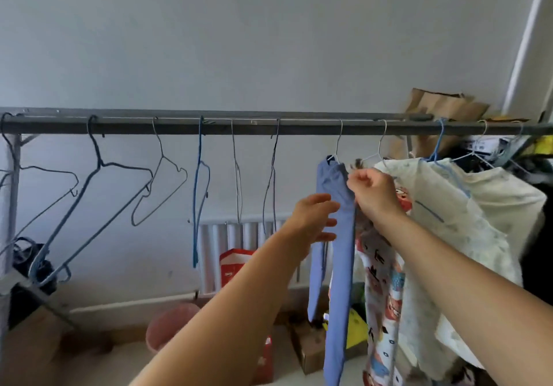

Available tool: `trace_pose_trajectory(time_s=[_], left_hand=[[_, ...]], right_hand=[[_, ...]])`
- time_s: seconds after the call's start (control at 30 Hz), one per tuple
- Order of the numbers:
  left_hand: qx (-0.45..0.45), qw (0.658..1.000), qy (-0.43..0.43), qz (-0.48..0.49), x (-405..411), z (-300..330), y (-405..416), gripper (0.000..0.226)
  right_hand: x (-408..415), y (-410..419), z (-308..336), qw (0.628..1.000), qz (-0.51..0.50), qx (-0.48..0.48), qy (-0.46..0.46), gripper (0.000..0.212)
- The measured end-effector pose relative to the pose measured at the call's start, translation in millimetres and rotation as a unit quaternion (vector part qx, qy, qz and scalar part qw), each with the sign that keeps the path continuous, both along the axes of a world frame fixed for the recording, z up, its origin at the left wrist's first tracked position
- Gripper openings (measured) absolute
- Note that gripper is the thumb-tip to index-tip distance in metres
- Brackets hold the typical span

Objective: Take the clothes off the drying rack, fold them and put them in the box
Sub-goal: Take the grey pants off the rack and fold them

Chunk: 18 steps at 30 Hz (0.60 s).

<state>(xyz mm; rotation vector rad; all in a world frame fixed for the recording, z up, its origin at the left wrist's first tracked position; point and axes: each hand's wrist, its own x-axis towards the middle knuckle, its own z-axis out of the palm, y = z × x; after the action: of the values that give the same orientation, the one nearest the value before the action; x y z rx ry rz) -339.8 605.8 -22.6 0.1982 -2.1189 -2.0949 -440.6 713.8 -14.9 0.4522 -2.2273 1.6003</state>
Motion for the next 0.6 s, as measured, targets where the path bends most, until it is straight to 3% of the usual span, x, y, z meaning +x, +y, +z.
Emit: trace_pose_trajectory(time_s=[0.07, 0.2, 0.23, 0.33, 0.47, 0.6], left_hand=[[-0.008, 1.0, 0.004, 0.023, -8, 5, -9, 0.044], [-0.016, 0.998, 0.002, 0.053, -12, 4, -26, 0.045], [-0.017, 0.998, 0.002, 0.055, -12, 2, -28, 0.045], [-0.024, 0.998, 0.002, 0.065, -8, -4, -35, 0.042], [-0.07, 0.994, 0.0, 0.087, -4, -10, -42, 0.042], [-0.115, 0.988, 0.012, 0.103, 0, -15, -49, 0.047]], right_hand=[[-27, -8, 12, 0.997, -0.053, 0.06, 0.024, 0.019], [-54, -25, 20, 0.966, -0.061, 0.245, -0.053, 0.066], [-55, -28, 20, 0.956, -0.052, 0.282, -0.056, 0.069], [-56, -35, 20, 0.947, -0.053, 0.31, -0.06, 0.045], [-64, -31, 11, 0.974, -0.078, 0.214, 0.018, 0.028], [-56, -1, 15, 0.98, 0.014, 0.184, 0.078, 0.022]])
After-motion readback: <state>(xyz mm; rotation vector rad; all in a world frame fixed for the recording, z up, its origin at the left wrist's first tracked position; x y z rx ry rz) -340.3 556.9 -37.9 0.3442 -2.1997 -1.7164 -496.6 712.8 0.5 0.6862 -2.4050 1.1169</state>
